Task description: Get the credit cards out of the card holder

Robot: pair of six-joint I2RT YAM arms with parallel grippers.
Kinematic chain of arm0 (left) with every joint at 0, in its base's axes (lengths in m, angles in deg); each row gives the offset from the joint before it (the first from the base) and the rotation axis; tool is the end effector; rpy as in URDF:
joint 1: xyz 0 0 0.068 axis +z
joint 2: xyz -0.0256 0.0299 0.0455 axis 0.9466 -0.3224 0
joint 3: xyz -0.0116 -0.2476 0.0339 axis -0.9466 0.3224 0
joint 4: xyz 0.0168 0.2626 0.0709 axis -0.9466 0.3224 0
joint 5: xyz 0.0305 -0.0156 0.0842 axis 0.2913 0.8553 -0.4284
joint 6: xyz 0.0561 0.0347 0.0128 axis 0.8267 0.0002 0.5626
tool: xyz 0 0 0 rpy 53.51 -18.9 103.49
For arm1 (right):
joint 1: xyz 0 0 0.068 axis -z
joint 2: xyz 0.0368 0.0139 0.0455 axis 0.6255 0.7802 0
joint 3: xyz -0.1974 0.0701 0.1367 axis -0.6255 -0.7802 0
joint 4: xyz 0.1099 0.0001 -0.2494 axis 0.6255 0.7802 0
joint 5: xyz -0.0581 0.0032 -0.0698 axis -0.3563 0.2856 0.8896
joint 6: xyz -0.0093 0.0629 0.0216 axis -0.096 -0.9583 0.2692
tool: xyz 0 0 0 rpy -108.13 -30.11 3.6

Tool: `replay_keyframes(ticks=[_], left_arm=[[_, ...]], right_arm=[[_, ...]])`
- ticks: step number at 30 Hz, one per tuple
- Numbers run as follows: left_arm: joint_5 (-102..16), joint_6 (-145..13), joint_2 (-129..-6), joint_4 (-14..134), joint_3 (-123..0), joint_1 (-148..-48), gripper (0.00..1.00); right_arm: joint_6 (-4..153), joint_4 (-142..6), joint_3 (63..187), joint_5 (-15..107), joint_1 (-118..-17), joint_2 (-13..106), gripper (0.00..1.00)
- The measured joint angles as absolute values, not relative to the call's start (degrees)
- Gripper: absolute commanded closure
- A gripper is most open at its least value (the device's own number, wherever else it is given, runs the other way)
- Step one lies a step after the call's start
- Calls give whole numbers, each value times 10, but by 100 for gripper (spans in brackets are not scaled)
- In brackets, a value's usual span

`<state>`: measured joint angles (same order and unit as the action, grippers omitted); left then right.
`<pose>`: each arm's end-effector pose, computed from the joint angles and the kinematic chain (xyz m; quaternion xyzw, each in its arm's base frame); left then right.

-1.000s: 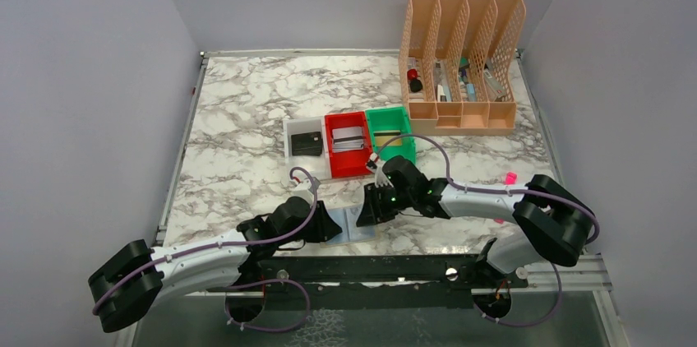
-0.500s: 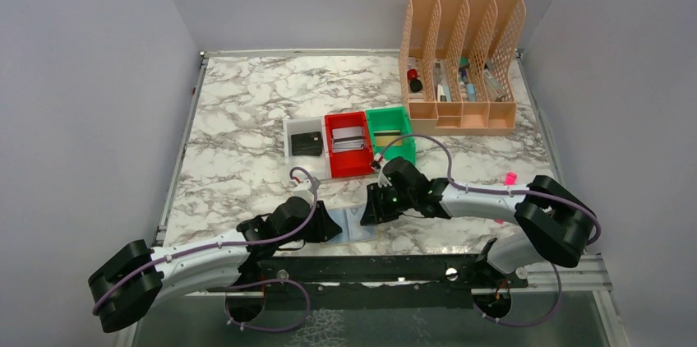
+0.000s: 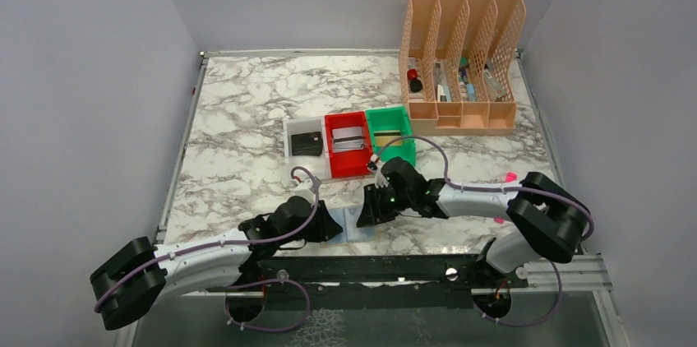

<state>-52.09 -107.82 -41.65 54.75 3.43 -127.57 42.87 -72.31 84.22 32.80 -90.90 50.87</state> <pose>0.1103 -0.1650 0.0938 0.0196 0.8876 -0.3741 0.2680 0.1651 0.2442 0.1011 -0.1772 0.9004 0.3747 0.1320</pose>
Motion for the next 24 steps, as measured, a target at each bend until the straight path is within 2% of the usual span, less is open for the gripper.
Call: replay_keyframes(ticks=[9,17,24], left_arm=[[-520,-1078,-433,540,28,-1276,73],[-520,-1078,-428,543,28,-1276,73],[-520,-1078,-420,547,28,-1276,73]], right_arm=[[396,-782,837,287,-909,501,63],[403,-706,838,376,-909,468,61],[407,-703,838,379,-909,491,61]])
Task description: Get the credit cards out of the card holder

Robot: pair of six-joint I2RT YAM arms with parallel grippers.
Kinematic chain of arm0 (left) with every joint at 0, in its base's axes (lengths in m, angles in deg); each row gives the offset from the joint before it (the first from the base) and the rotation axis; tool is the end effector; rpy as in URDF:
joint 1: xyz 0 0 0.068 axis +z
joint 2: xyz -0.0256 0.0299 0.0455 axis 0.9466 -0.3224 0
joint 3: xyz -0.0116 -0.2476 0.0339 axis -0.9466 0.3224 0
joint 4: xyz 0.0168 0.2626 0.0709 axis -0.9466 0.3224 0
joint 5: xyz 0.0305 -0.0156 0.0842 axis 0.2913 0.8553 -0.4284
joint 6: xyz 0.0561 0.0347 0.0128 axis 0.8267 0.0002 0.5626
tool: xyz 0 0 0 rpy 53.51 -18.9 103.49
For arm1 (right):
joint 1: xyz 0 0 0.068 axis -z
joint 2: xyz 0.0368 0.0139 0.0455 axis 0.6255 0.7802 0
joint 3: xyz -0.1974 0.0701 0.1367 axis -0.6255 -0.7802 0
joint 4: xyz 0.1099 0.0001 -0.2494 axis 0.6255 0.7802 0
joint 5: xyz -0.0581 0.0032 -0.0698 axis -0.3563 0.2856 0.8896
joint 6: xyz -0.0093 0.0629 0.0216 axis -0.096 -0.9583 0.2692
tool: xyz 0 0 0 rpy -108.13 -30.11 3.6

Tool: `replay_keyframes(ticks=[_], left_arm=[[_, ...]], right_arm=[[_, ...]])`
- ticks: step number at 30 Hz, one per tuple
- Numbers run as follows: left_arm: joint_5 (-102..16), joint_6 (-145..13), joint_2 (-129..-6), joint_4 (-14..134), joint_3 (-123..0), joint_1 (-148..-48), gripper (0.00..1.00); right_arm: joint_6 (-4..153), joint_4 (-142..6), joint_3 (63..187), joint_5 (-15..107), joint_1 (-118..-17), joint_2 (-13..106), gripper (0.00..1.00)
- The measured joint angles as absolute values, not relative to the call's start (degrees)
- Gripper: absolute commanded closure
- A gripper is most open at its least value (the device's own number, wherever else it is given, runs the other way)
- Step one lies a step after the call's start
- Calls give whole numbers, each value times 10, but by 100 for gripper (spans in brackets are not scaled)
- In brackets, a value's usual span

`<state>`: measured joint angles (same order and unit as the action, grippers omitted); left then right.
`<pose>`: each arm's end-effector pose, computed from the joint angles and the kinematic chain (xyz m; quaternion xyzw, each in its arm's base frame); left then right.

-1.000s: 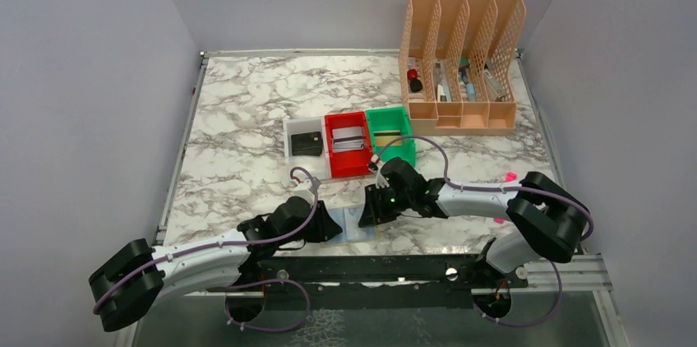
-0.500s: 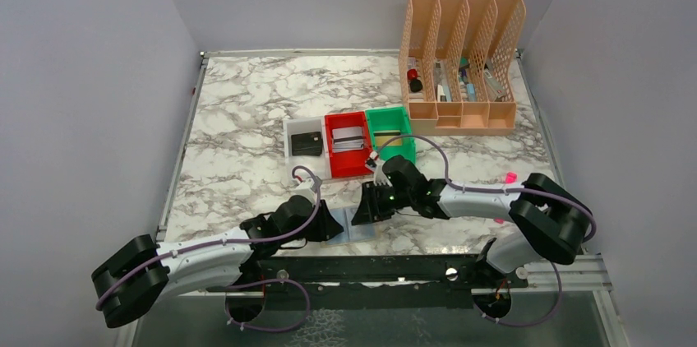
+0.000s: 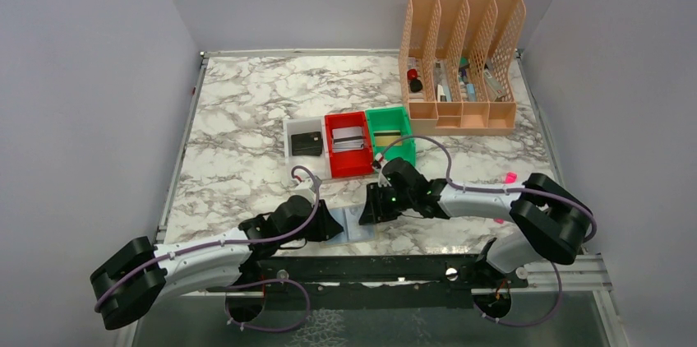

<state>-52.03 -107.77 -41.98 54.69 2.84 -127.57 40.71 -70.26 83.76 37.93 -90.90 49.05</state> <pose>0.1114 -0.1667 0.0963 0.0202 0.8863 -0.3763 0.2692 0.1663 0.2383 0.1032 -0.1443 0.9141 0.3468 0.1524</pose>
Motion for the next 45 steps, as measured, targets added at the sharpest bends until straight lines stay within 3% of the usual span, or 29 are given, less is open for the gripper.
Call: replay_keyframes(ticks=[8,16,26,45], left_arm=[[-520,-1078,-421,547,29,-1276,74],[-520,-1078,-429,547,29,-1276,82],[-520,-1079,-468,525,22,-1277,87],[-521,-1079,-480,517,18,-1280,88]], right_arm=[[404,-733,838,364,-909,511,60],[403,-713,840,409,-913,501,59],[409,-718,842,395,-915,508,67],[445,-659,883,386,-932,484,66]])
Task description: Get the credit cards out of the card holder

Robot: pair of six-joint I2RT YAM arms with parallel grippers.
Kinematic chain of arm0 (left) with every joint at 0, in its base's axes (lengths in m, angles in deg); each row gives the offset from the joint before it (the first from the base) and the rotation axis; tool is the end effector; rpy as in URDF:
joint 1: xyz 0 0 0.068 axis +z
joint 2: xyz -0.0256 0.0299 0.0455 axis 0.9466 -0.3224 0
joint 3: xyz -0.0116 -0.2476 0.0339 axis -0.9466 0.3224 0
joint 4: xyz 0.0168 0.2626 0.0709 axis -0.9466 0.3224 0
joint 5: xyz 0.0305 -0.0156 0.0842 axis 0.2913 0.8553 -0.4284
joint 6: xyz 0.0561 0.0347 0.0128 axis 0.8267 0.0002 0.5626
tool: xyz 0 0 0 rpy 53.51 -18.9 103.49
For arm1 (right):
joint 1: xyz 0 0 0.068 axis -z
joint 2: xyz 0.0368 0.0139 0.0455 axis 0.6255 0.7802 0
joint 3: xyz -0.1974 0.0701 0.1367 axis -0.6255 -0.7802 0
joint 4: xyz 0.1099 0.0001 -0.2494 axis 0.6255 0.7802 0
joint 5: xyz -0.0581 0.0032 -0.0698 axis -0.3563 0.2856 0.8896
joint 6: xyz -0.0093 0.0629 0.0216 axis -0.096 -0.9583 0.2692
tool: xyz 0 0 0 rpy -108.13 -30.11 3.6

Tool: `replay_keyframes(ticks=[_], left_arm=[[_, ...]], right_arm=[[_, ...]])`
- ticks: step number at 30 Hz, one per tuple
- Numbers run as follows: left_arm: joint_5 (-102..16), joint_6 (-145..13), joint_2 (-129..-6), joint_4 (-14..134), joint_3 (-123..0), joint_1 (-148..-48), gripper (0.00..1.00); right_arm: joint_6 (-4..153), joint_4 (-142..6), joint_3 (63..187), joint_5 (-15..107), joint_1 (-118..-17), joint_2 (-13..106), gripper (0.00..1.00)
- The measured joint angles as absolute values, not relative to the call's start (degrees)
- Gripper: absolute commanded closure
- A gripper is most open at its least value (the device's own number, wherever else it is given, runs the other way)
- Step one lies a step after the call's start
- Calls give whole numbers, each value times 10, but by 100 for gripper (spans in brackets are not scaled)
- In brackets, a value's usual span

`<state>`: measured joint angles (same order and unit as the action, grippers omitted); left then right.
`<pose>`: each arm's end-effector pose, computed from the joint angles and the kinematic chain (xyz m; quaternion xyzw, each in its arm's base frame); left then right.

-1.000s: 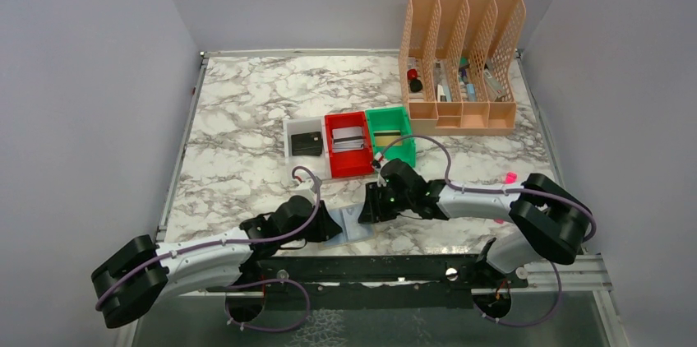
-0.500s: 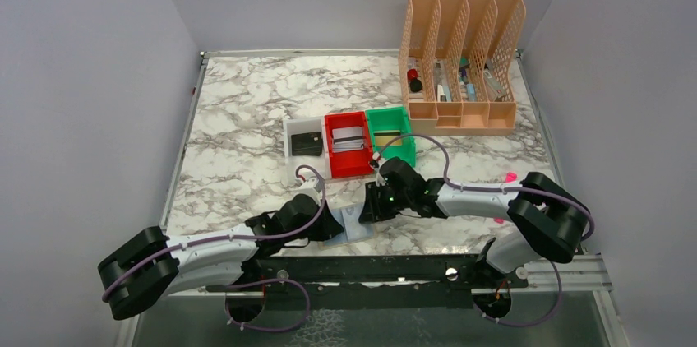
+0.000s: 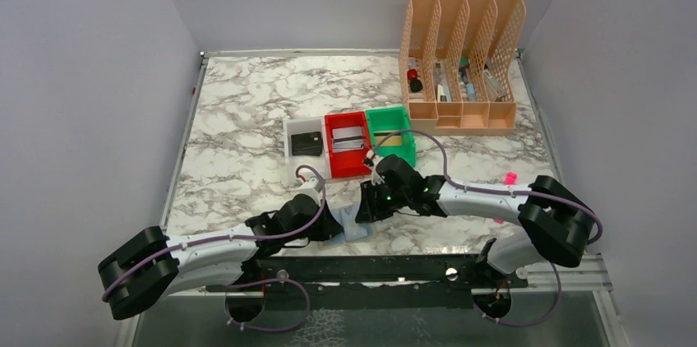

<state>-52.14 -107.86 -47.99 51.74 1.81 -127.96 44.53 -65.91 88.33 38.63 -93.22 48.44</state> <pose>0.1133 -0.1720 0.0883 0.0224 0.8943 -0.3640 0.2594 0.1641 0.2544 0.1239 -0.1915 0.9035 0.3456 0.1661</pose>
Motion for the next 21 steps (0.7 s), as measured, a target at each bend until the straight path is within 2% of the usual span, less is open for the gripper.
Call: replay_keyframes(ticks=[14,21], left_arm=[[-523,-1078,-453,533,24,-1283,88],[-525,-1078,-434,555,24,-1283,88]], right_arm=[[444,-690,889,336,-944,453,66],[441,-691,896,324,-946,465,72]])
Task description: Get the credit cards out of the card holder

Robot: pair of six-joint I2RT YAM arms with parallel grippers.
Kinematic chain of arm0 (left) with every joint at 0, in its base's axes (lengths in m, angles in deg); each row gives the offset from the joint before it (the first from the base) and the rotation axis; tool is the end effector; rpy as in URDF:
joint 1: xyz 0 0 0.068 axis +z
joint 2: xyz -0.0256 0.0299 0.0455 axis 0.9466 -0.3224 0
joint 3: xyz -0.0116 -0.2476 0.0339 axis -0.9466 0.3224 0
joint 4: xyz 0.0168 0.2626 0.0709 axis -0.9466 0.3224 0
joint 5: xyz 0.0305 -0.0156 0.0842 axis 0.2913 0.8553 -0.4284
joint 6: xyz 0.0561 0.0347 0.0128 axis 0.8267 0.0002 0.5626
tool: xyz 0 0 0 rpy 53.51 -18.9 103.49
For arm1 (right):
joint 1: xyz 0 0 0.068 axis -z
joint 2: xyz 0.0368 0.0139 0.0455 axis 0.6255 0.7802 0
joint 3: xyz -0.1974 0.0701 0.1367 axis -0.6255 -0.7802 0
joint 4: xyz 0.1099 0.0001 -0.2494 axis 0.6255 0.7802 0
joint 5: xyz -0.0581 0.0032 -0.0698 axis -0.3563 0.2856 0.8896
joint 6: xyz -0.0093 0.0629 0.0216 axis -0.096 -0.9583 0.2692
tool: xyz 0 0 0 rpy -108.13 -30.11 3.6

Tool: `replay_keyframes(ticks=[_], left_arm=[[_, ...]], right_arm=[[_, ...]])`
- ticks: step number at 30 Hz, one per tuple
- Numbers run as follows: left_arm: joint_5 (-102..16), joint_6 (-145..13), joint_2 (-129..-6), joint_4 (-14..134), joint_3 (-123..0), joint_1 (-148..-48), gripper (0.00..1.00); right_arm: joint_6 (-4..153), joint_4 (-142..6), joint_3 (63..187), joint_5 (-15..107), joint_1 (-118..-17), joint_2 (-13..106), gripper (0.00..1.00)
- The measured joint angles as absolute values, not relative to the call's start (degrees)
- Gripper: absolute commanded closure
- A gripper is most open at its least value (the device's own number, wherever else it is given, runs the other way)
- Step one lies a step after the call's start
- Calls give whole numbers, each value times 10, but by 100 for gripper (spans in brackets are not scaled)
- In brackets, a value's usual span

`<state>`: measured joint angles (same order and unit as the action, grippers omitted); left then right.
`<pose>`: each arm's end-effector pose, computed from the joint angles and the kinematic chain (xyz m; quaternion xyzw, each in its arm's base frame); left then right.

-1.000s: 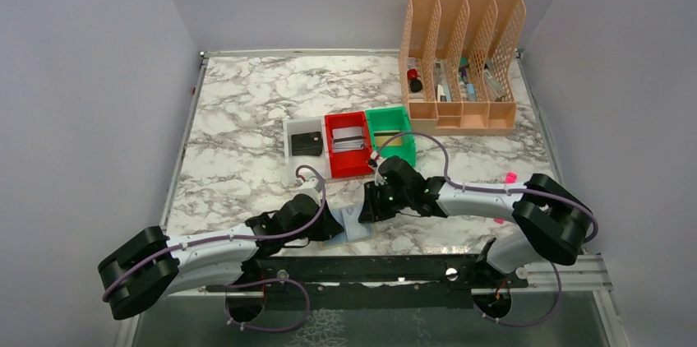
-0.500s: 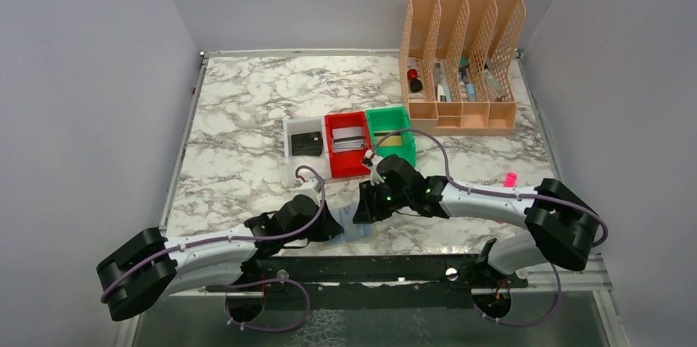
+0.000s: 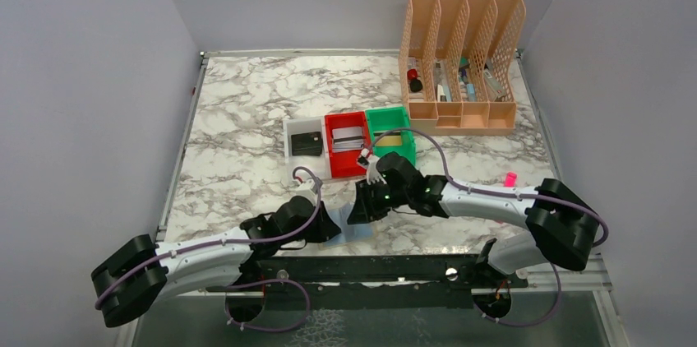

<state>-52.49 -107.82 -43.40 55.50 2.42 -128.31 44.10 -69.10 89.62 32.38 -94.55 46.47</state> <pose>0.1095 -0.1679 0.0928 0.0240 0.8934 -0.3645 0.2616 0.1578 0.2675 0.1472 -0.2227 0.8678 0.4143 0.1603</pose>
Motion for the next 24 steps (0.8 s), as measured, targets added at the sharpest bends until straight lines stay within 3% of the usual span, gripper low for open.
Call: replay_keyframes(ticks=[16,20,24], left_arm=[[-563,-1078,-366,644,4,-1283,87],[-573,-1078,-345,668,-3,-1283,87],[-572,-1076,-340,697,-4,-1283,79]], right_arm=[[464,-697,952,296,-981,534,66],[467,-651,955,373,-991,525,59],[467,-608,952,472,-991,507,55]])
